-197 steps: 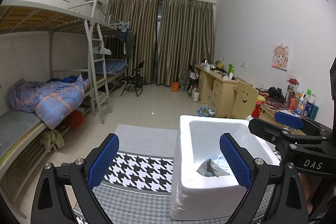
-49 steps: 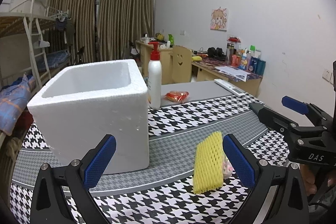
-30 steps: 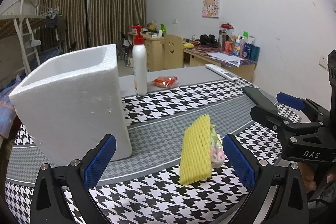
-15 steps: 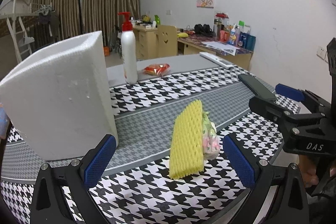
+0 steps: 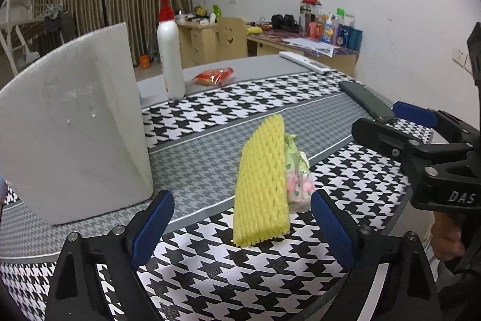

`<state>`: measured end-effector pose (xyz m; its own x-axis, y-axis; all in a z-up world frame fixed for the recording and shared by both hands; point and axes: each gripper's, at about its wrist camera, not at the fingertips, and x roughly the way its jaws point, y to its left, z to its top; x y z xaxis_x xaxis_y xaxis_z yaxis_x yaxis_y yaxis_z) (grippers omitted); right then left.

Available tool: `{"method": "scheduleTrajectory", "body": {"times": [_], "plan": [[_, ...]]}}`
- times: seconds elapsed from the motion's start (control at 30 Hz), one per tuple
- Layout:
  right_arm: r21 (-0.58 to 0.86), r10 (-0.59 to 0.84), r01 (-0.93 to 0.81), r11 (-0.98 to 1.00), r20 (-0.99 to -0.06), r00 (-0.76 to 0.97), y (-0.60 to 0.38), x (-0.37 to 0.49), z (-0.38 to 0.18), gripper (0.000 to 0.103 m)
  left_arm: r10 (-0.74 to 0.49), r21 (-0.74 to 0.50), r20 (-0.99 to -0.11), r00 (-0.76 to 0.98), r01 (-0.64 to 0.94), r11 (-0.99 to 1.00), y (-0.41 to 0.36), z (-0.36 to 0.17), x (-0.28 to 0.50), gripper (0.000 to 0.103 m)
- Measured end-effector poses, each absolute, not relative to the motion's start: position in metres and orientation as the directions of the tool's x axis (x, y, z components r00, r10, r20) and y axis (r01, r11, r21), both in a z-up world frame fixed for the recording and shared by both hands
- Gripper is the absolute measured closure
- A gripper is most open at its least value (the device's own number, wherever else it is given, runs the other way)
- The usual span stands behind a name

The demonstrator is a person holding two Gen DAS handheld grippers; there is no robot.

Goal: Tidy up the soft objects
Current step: 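Close the left tool on the yellow mesh sleeve while the right tool grasps the green packet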

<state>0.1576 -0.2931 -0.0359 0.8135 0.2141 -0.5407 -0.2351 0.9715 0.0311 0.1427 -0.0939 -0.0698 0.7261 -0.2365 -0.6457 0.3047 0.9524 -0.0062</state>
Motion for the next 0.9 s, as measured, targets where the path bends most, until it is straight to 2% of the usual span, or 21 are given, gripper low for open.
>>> {"method": "scheduleTrajectory", "body": {"times": [0.17,0.37,0.9], "plan": [[0.038,0.218,-0.238,0.971,-0.558,0.801,-0.292,0.16,-0.041,0.001,-0.23,-0.003,-0.663,0.713,0.305,0.952,-0.095,-0.076,0.147,0.016],[0.042,0.22,-0.241,0.97,-0.576,0.787,-0.29,0.161,-0.046,0.001,-0.219,0.0,-0.683,0.697,0.3,0.954,-0.097,-0.081,0.154,0.027],[0.052,0.235,-0.261,0.964,-0.625,0.745,-0.276,0.169,-0.057,0.001,-0.229,-0.026,-0.712,0.664,0.301,0.953,-0.095,-0.09,0.163,0.081]]}}
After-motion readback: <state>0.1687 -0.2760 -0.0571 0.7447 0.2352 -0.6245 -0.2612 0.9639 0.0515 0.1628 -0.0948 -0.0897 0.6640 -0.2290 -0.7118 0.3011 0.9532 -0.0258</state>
